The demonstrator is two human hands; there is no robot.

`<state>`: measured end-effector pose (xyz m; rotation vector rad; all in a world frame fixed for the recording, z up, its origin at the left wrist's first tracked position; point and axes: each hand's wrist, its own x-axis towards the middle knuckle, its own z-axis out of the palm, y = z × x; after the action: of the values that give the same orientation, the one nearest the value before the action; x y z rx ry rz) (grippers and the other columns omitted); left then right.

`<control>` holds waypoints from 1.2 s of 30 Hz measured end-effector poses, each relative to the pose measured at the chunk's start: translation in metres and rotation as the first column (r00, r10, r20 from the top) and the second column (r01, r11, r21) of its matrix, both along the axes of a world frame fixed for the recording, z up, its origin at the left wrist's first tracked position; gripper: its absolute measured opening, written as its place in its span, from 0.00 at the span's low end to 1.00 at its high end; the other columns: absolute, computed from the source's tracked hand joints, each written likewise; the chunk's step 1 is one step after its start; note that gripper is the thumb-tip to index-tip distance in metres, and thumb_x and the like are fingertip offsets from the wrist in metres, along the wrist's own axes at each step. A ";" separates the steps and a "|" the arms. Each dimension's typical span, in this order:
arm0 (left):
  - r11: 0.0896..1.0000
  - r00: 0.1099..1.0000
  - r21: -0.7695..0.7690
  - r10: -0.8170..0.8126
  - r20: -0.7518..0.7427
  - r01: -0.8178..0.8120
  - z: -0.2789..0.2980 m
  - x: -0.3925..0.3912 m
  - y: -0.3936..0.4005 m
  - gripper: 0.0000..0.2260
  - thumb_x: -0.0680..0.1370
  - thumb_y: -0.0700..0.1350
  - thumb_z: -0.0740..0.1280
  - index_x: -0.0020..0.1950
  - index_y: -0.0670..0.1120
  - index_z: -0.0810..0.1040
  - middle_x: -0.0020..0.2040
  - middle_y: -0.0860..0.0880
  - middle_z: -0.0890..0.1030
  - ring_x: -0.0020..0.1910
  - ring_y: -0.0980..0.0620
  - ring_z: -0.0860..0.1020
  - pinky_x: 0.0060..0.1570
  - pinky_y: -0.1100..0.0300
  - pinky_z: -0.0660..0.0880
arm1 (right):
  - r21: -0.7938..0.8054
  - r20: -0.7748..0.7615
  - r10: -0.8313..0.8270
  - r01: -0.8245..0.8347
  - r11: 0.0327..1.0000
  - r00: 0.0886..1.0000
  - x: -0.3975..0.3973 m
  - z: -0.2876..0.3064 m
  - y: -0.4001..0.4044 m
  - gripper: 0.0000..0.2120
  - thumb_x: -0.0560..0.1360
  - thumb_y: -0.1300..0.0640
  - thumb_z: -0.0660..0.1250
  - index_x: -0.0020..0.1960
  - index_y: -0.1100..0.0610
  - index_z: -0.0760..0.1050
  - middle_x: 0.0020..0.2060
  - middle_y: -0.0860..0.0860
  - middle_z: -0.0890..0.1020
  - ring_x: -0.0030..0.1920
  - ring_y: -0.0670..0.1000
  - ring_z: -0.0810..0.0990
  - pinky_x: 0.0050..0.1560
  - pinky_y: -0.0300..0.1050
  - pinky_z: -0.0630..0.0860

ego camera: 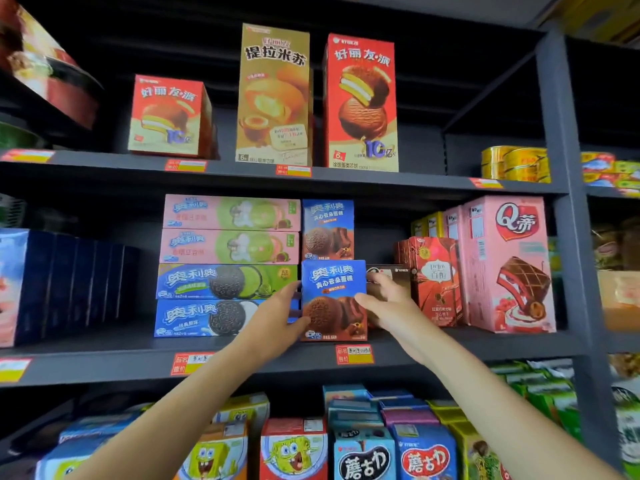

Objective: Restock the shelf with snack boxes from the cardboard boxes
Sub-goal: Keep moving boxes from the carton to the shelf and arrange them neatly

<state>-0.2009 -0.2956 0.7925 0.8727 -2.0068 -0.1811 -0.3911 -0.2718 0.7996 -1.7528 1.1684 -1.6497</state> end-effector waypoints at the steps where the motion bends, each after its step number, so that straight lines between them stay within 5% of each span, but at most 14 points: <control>1: 1.000 1.000 0.001 0.003 0.002 -0.003 0.000 0.001 -0.001 0.26 0.77 0.38 0.65 0.73 0.43 0.60 0.63 0.48 0.73 0.51 0.53 0.77 0.51 0.62 0.74 | 0.003 0.000 -0.002 0.002 1.000 1.000 0.000 0.000 -0.001 0.12 0.77 0.58 0.64 0.53 0.41 0.69 0.57 0.46 0.79 0.59 0.49 0.77 0.65 0.56 0.71; 8: 1.000 1.000 0.001 0.027 0.012 -0.027 0.002 0.001 -0.009 0.26 0.76 0.39 0.67 0.72 0.44 0.62 0.63 0.47 0.74 0.53 0.52 0.78 0.54 0.58 0.76 | 0.013 -0.043 -0.103 0.104 0.995 0.994 0.002 0.001 -0.005 0.11 0.78 0.57 0.64 0.58 0.47 0.69 0.55 0.45 0.78 0.58 0.48 0.76 0.64 0.54 0.72; 16: 0.994 0.994 -0.021 0.106 -0.039 -0.107 0.001 0.000 -0.013 0.13 0.75 0.40 0.69 0.56 0.44 0.70 0.44 0.49 0.76 0.44 0.45 0.79 0.47 0.55 0.74 | -0.099 -0.100 -0.273 0.264 0.960 0.957 0.006 0.002 -0.001 0.08 0.76 0.59 0.67 0.53 0.54 0.70 0.43 0.43 0.75 0.50 0.48 0.77 0.55 0.48 0.77; 20: 0.982 0.980 -0.008 0.191 -0.056 -0.191 -0.001 -0.006 -0.017 0.09 0.75 0.40 0.68 0.49 0.46 0.68 0.36 0.52 0.75 0.40 0.47 0.77 0.43 0.57 0.71 | -0.161 -0.166 -0.398 0.374 0.913 0.902 0.012 0.005 -0.006 0.09 0.75 0.59 0.68 0.52 0.56 0.69 0.42 0.46 0.75 0.46 0.46 0.75 0.41 0.36 0.72; 26: 0.963 0.964 -0.070 0.253 -0.082 -0.259 -0.005 -0.011 -0.011 0.07 0.76 0.41 0.66 0.46 0.45 0.67 0.41 0.48 0.78 0.45 0.45 0.77 0.41 0.58 0.67 | -0.401 -0.213 -0.641 0.532 0.746 0.737 0.024 0.001 -0.005 0.09 0.75 0.62 0.66 0.46 0.56 0.65 0.33 0.43 0.66 0.35 0.44 0.69 0.33 0.38 0.67; 31: 0.910 0.952 -0.332 0.168 -0.254 -0.249 -0.018 0.016 0.018 0.05 0.77 0.40 0.63 0.45 0.46 0.66 0.45 0.49 0.73 0.42 0.49 0.73 0.42 0.56 0.68 | -0.685 -0.127 -0.595 0.364 0.631 0.794 0.068 -0.012 0.011 0.09 0.74 0.66 0.64 0.40 0.56 0.66 0.28 0.42 0.66 0.29 0.43 0.67 0.31 0.33 0.64; 36: 0.816 0.913 -0.467 0.169 -0.372 -0.341 -0.066 0.115 0.053 0.04 0.72 0.36 0.60 0.45 0.40 0.71 0.42 0.49 0.71 0.42 0.49 0.70 0.43 0.54 0.68 | -0.817 -0.222 -0.359 0.028 0.576 0.907 0.192 -0.054 0.026 0.04 0.70 0.69 0.64 0.39 0.63 0.70 0.31 0.48 0.70 0.30 0.50 0.71 0.34 0.43 0.68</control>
<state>-0.0863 -0.2429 0.7266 0.6947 -1.5007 0.3560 -0.1991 -0.2461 0.7460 -2.6685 0.7945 -2.2904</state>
